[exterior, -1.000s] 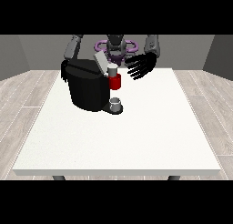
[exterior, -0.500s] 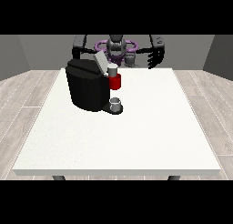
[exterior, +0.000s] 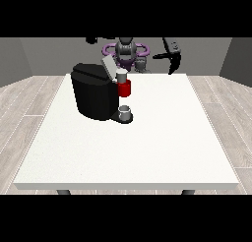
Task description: Insert the coffee pod into the coffee machine and close the lid
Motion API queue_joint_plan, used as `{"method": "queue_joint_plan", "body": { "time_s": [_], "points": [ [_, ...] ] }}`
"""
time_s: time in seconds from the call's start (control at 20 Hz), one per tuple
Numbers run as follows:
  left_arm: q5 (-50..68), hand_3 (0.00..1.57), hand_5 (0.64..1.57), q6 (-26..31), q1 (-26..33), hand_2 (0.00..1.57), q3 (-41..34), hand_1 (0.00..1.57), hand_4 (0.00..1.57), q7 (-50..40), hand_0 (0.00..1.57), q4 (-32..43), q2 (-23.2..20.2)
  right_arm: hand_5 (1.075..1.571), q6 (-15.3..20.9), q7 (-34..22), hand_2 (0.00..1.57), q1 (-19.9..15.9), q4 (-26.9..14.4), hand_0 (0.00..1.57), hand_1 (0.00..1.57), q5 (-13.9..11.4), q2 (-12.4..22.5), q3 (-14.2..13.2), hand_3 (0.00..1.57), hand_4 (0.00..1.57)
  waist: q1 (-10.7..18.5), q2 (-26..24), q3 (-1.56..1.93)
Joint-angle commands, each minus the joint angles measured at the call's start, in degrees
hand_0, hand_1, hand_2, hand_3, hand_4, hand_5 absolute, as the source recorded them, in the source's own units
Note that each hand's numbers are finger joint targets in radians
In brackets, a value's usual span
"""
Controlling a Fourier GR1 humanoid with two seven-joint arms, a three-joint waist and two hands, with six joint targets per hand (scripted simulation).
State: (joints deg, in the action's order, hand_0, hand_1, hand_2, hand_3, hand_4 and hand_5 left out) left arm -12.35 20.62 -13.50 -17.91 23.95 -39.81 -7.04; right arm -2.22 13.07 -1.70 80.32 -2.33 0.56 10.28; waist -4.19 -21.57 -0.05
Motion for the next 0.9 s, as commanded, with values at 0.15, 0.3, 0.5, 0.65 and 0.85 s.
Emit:
{"method": "queue_joint_plan", "body": {
  "time_s": [0.15, 0.3, 0.5, 0.65, 0.85],
  "points": [
    [1.93, 0.0, 1.571, 1.56, 3.55, 0.0, 3.16, 0.0, 0.3, 1.63, 0.0, -9.58, 2.03, 1.571, 4.87, -1.62, 0.0, -1.1, 9.99, 0.0, 0.0, -4.73, 0.9, -0.28, 0.0, 0.44, 5.18, 7.37, 0.06],
    [2.16, 0.0, 1.571, 3.28, 4.37, 0.0, 4.67, 0.0, 0.22, 3.79, 0.0, -11.85, 2.2, 1.571, 9.26, -6.17, 0.0, -3.03, 9.16, 0.0, 0.0, -4.22, -0.51, 3.15, 0.0, 0.34, 6.61, 10.27, 0.05],
    [4.59, 0.0, 1.571, 4.19, 4.79, 0.0, 4.57, 0.0, 0.21, 3.45, 0.0, -14.91, 1.24, 1.571, 12.05, -6.17, 0.0, -7.89, 9.12, 0.0, 0.0, -7.24, -0.54, 2.38, 0.0, 0.29, 7.34, 15.13, 0.05],
    [6.2, 0.0, 1.571, 3.1, 1.79, 0.0, 4.59, 0.0, 0.2, 1.16, 0.0, -16.51, 2.48, 1.571, 15.23, -5.6, 0.0, -12.58, 5.37, 0.0, 0.0, -8.22, -0.54, 1.15, 0.0, 0.26, 8.42, 18.48, 0.05],
    [7.92, 0.0, 1.571, 8.28, 4.36, 0.0, 7.18, 0.0, 0.2, -3.1, 0.0, -23.64, 1.4, 1.571, 14.28, -3.07, 0.0, -14.08, -0.22, 0.0, 0.0, -9.81, 0.48, -3.69, 0.0, 0.23, 12.24, 17.52, 0.08]
  ]
}}
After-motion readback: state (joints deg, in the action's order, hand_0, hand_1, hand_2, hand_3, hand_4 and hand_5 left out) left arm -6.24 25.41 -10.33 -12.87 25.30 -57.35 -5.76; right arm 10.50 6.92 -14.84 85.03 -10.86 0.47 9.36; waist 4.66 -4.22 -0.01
